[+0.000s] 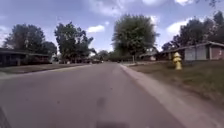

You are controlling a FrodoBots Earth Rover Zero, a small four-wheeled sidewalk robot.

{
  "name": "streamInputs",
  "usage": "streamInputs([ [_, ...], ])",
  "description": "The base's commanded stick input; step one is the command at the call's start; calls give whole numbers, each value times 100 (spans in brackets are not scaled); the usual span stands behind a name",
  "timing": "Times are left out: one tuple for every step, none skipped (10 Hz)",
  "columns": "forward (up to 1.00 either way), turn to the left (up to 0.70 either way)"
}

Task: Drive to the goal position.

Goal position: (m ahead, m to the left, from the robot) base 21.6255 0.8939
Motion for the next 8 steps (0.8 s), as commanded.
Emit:
streamInputs([
  [100, 0],
  [100, 0],
  [100, 0],
  [100, 0],
  [100, 0],
  [100, 0],
  [100, 0],
  [100, 0],
])
